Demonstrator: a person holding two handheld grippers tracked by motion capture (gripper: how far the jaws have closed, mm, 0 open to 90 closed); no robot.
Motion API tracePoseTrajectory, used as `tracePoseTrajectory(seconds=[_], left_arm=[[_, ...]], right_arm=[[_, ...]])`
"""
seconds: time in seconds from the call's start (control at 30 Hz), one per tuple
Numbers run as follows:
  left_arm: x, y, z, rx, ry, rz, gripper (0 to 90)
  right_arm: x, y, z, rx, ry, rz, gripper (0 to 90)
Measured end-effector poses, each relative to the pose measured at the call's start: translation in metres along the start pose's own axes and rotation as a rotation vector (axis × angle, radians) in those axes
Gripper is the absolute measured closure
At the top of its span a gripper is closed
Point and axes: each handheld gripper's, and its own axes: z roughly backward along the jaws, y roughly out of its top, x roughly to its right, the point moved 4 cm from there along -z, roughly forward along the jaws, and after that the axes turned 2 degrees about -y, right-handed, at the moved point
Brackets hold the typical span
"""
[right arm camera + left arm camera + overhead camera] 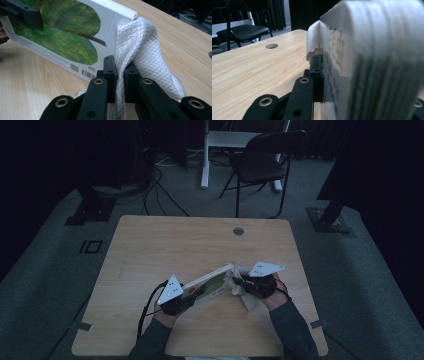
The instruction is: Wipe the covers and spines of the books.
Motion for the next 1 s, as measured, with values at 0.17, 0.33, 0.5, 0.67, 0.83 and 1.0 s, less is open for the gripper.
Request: tracePoseTrajectory(seconds=[0.17, 0.33, 0.5, 0.67, 0.83, 1.0], left_arm=[[-0.001, 0.001, 0.001, 0.003, 0.001, 0.000, 78.1], [-0.001, 0.002, 0.002, 0.011, 0.004, 0.004, 78.1], [-0.001, 0.003, 0.003, 0.014, 0.006, 0.003, 78.0], [0.000, 0.004, 0.004, 0.017, 0.005, 0.001, 78.1], [0.000, 0.005, 0.004, 0.018, 0.007, 0.003, 78.1], [-0.001, 0.006, 0.005, 0.023, 0.008, 0.002, 78.1]], right_arm=[[-0.002, 0.000, -0.002, -0.004, 0.011, 0.001, 83.6], [-0.003, -0.001, -0.005, -0.008, 0.018, -0.001, 83.6], [-0.003, -0.002, -0.007, -0.010, 0.027, -0.004, 83.5], [-0.003, -0.004, -0.009, -0.012, 0.034, -0.009, 83.5], [-0.004, -0.004, -0.010, -0.015, 0.038, -0.011, 83.5], [-0.004, -0.006, -0.013, -0.020, 0.046, -0.014, 83.5]])
